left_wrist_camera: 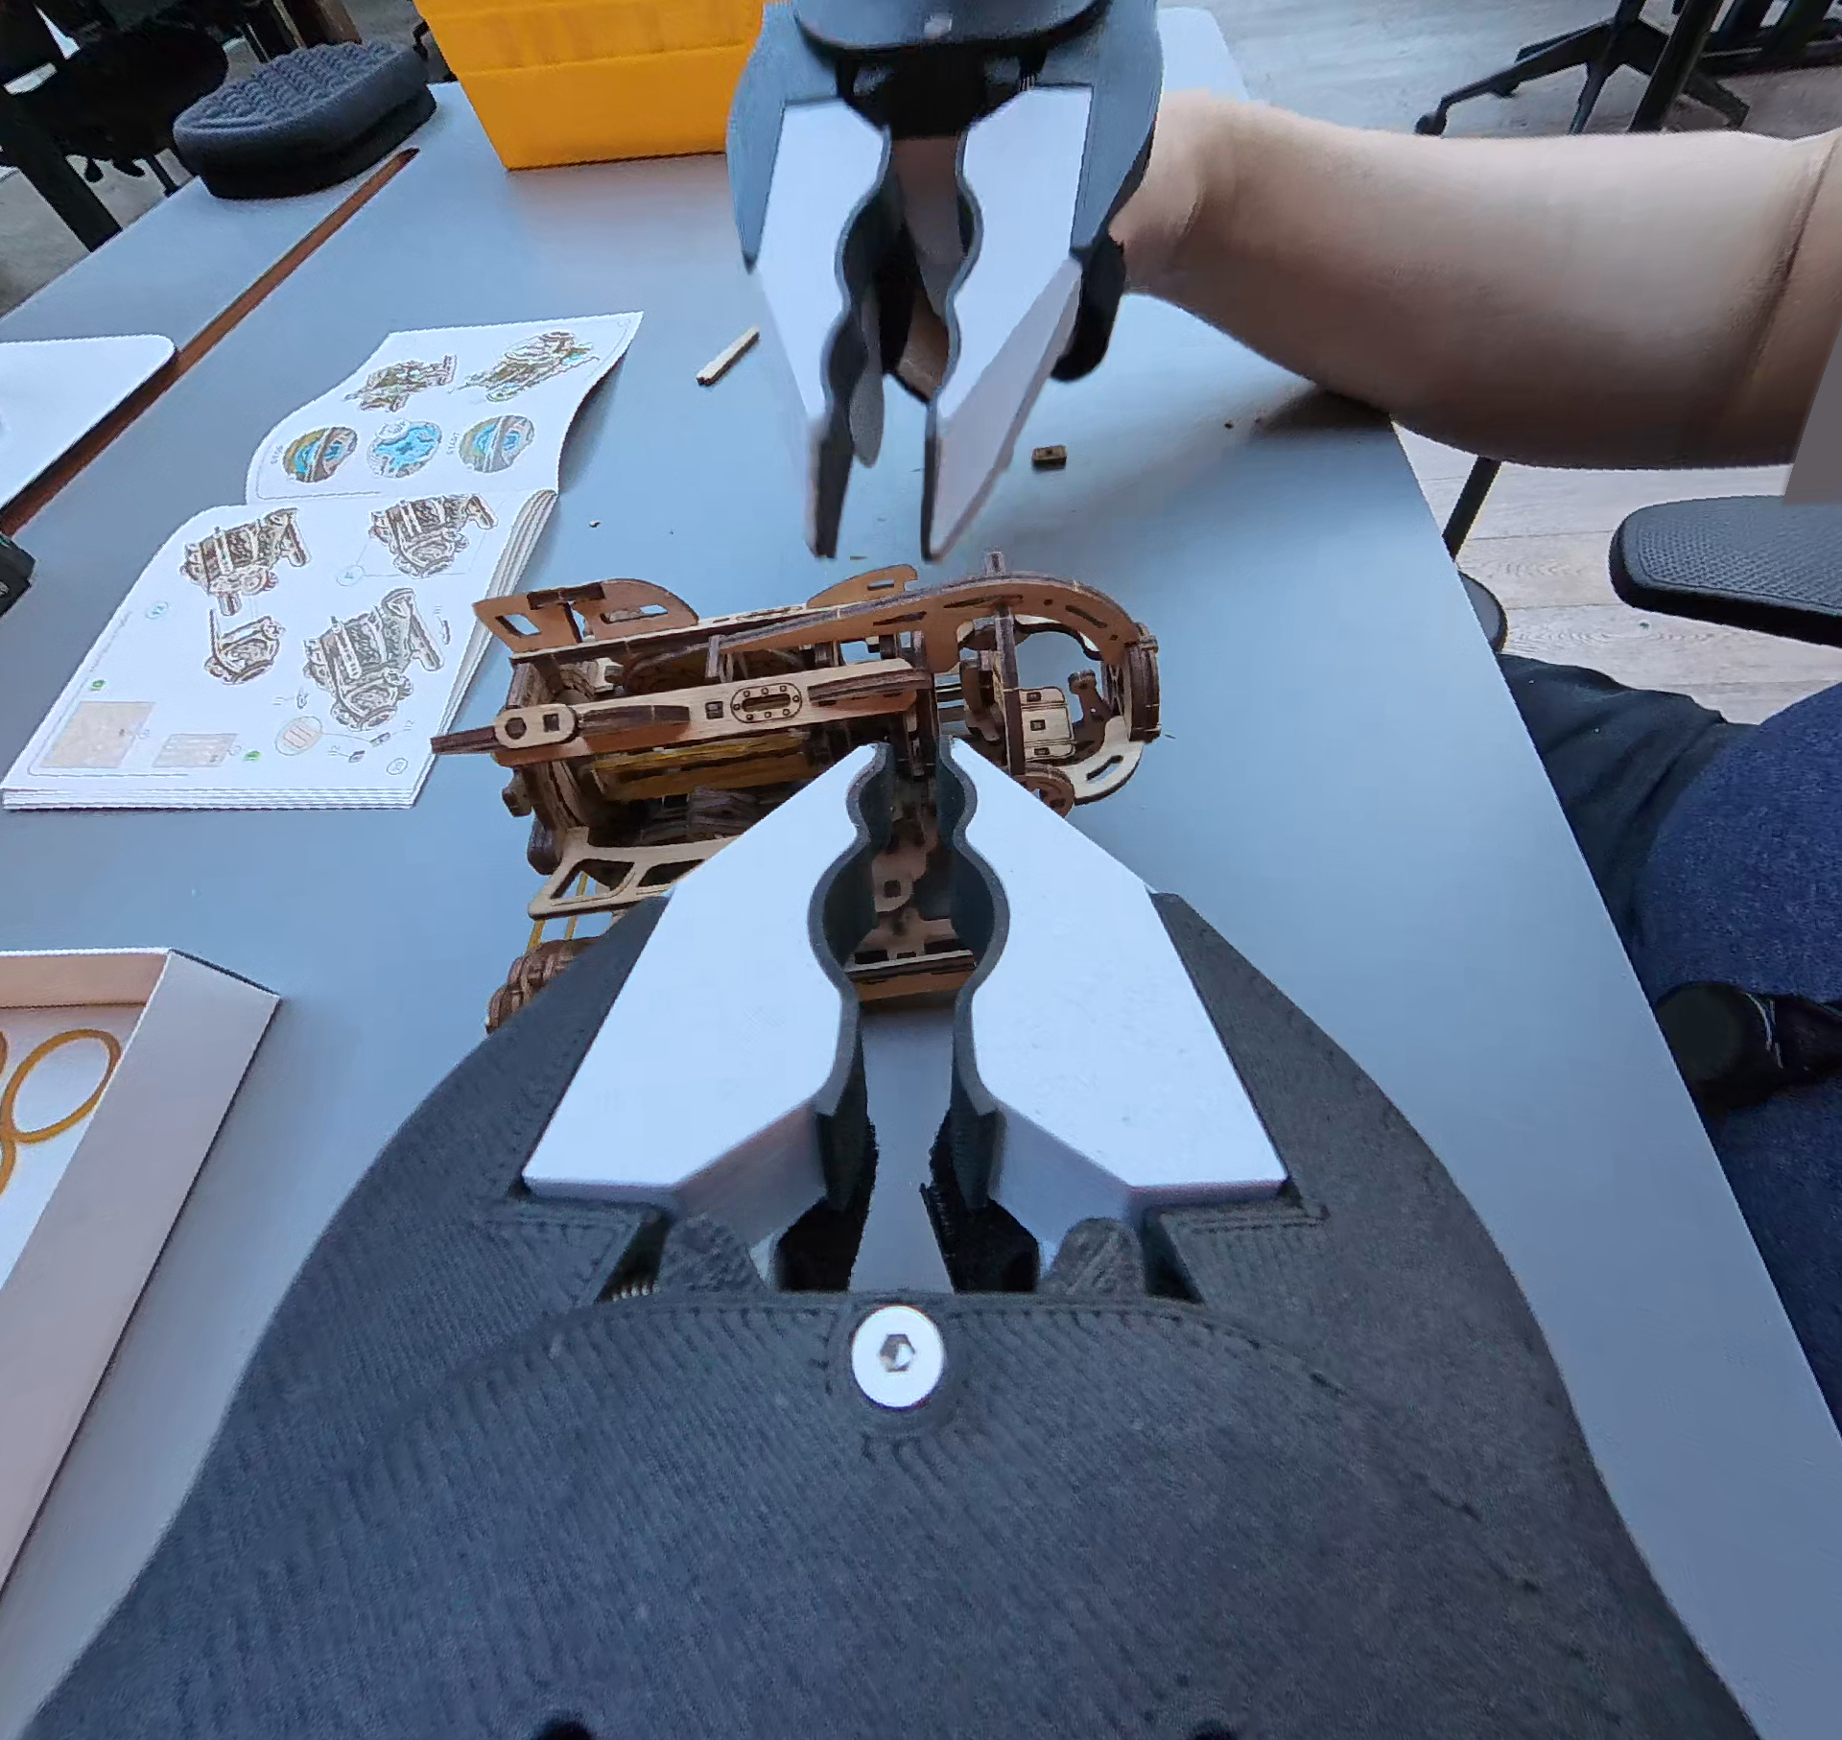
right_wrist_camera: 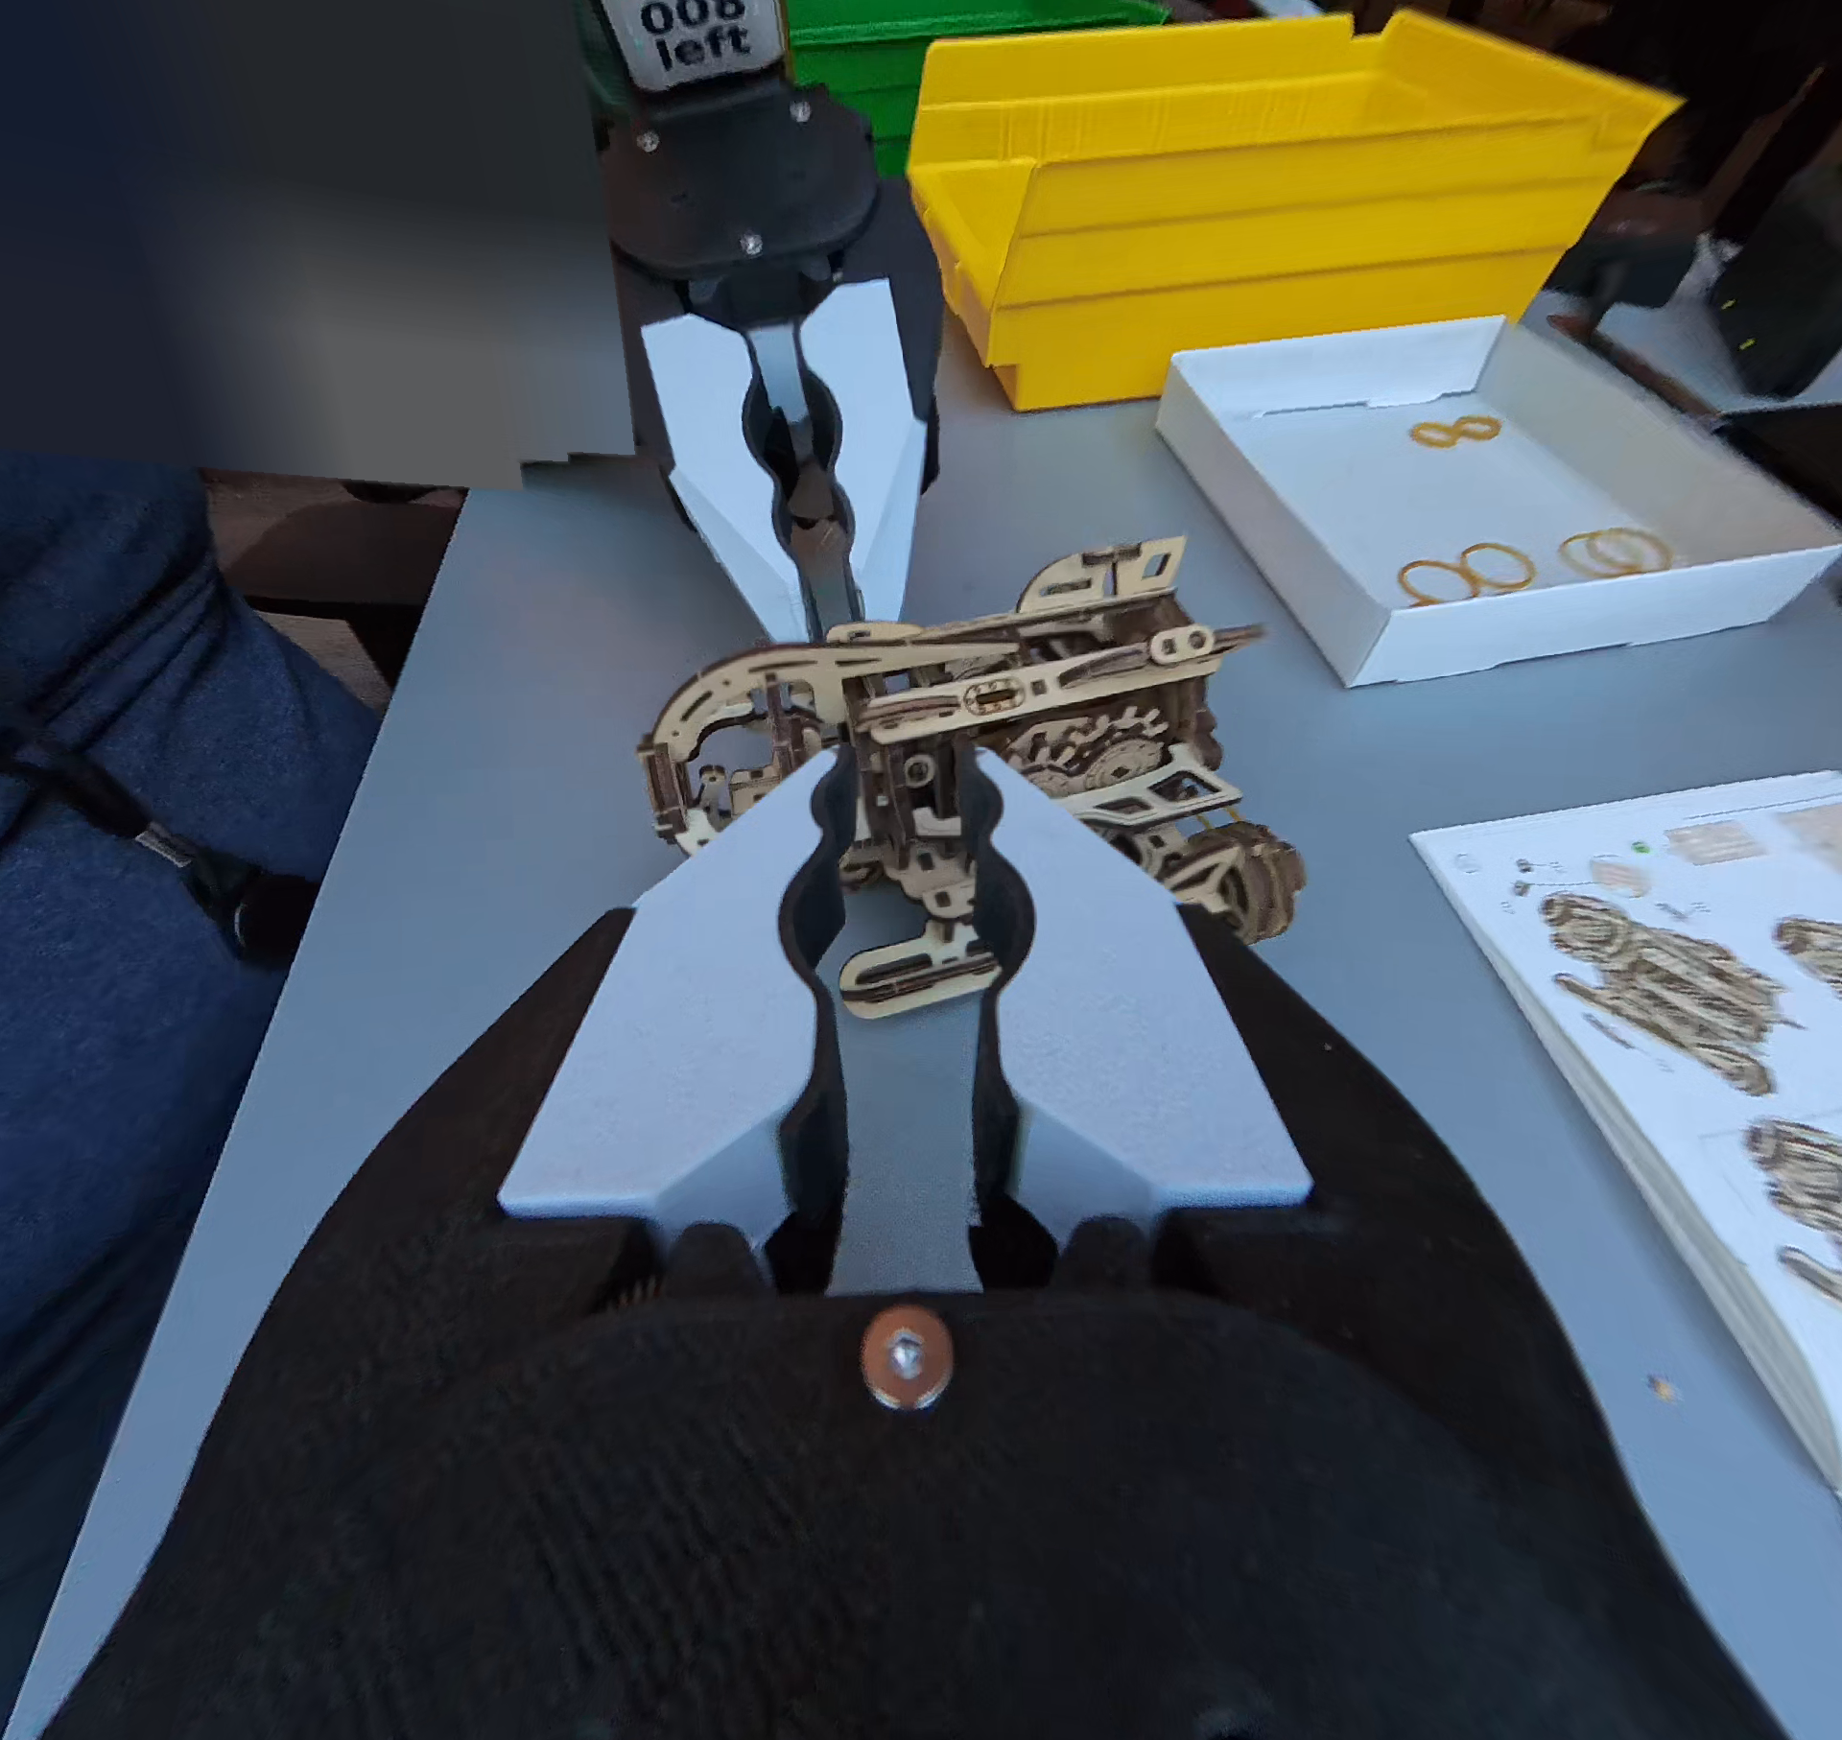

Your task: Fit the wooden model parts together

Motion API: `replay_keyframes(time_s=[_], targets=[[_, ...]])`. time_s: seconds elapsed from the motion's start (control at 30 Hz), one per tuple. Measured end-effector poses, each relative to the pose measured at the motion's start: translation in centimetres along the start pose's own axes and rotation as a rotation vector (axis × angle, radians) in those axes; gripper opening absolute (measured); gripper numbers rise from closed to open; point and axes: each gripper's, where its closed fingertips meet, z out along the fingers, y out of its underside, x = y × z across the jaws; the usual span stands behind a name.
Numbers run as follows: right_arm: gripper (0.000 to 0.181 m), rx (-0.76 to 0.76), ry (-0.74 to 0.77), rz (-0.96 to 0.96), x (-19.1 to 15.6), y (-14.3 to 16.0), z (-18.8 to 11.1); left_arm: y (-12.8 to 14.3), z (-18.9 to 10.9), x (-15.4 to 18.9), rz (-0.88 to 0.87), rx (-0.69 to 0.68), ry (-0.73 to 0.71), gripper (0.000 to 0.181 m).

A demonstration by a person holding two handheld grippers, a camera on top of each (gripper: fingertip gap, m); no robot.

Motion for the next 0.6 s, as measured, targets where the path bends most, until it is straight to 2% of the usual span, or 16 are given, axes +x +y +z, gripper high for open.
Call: replay_keyframes(time_s=[0.1, 0.23, 0.3, 0.6], targets=[[0.013, -0.008, 0.009, -0.092, -0.5, -1.9, -0.5, -0.1, 0.1, 0.1, 0.002, -0.001, -0.002, 0.005], [0.013, -0.227, -0.015, -0.213, -0.6, -0.9, 0.9, 0.0, 0.1, 0.1, 0.007, -0.004, -0.009, 0.005], [0.014, -0.290, -0.039, -0.244, -0.7, -0.5, 1.6, 0.0, 0.1, 0.1, 0.009, -0.005, -0.011, 0.006], [0.011, -0.389, -0.078, -0.288, -0.6, -0.6, 1.8, 0.0, 0.0, -0.2, -0.004, -0.001, -0.019, 0.006]])
